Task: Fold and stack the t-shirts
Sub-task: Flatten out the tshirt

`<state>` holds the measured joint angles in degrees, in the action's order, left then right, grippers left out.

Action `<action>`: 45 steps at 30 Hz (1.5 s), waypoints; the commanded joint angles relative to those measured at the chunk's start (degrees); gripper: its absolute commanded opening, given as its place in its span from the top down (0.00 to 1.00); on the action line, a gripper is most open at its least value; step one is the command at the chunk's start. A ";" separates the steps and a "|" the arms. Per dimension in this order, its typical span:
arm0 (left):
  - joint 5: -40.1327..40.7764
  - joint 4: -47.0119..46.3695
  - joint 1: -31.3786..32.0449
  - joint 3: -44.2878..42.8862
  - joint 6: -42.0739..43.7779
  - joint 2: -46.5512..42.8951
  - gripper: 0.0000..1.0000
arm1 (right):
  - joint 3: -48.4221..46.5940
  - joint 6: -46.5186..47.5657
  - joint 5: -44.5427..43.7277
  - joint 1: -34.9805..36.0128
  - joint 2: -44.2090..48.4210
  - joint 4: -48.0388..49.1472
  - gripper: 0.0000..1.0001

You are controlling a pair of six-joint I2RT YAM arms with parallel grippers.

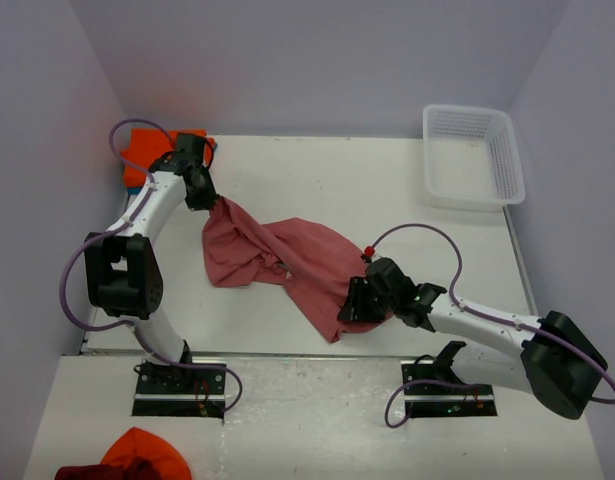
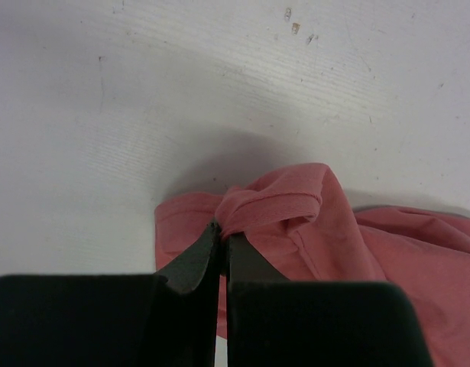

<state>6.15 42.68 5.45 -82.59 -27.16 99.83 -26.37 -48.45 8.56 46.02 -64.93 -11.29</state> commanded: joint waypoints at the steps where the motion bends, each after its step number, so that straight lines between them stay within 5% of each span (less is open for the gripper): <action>1: -1.05 -1.89 0.35 0.50 1.67 -2.71 1.00 | 1.32 -2.00 1.37 0.30 -0.11 3.64 0.58; 18: -1.32 -2.25 0.44 0.85 1.84 -2.54 1.00 | -0.87 -0.77 -0.03 0.65 -1.25 2.24 0.75; 33: -1.49 -2.42 0.87 1.29 2.11 -2.45 1.00 | -7.82 3.09 -5.57 1.26 -3.45 -4.27 0.79; 38: -1.67 -2.51 0.88 1.38 2.20 -2.45 1.00 | -8.26 3.62 -4.87 1.35 -3.54 -4.27 1.00; 45: 0.69 -2.16 3.41 2.25 2.11 -5.08 1.00 | -16.15 8.62 -12.58 1.62 -0.99 -13.37 1.00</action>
<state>5.87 41.30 6.87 -80.95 -26.72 99.11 -35.09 -43.57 2.39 47.35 -68.18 -19.29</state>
